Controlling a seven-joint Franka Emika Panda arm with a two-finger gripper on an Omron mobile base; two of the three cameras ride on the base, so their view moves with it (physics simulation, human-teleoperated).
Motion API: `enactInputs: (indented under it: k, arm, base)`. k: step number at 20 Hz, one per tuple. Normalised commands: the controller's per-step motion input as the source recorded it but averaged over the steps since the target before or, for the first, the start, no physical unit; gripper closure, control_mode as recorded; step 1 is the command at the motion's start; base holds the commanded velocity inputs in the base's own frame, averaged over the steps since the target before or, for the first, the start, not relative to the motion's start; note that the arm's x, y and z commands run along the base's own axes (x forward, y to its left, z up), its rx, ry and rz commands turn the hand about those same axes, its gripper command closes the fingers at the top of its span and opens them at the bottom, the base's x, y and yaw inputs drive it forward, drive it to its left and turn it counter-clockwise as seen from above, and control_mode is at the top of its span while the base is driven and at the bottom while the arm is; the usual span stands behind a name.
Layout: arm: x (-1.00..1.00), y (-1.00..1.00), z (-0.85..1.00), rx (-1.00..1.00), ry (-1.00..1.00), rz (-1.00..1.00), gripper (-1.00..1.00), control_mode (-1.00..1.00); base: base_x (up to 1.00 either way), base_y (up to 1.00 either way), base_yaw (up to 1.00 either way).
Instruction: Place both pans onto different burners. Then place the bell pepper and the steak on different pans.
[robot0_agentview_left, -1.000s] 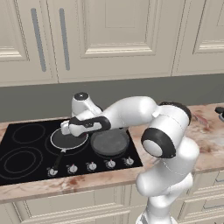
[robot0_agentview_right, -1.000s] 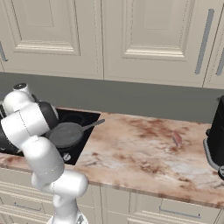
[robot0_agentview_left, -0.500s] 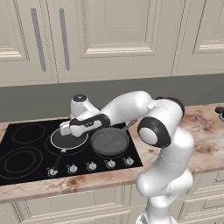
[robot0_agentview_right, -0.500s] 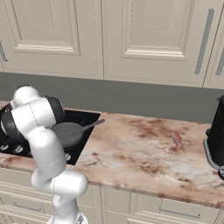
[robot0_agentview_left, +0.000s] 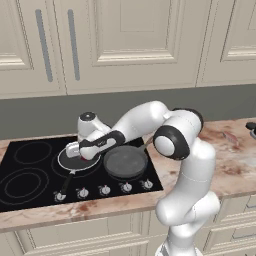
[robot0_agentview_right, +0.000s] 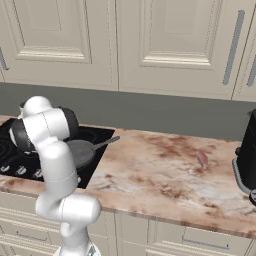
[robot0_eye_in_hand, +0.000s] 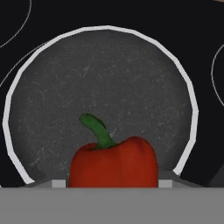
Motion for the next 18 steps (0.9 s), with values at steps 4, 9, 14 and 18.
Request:
enactInputs:
  k: [4, 9, 14, 18]
  arm:
    - [0.02, 0.03, -0.01, 0.0, 0.01, 0.0, 1.0, -1.0]
    - [0.01, 0.04, -0.01, 0.0, 0.0, 0.0, 1.0, -1.0]
    - [0.05, 0.01, -0.1, -0.01, 0.0, 0.0, 1.0, -1.0]
    - [0.05, 0.0, -0.1, 0.0, 0.0, 0.01, 1.0, -1.0]
  base:
    - [0.0, 0.0, 0.0]
    - [0.0, 0.0, 0.0]
    - [0.0, 0.0, 0.0]
    - [0.0, 0.0, 0.0]
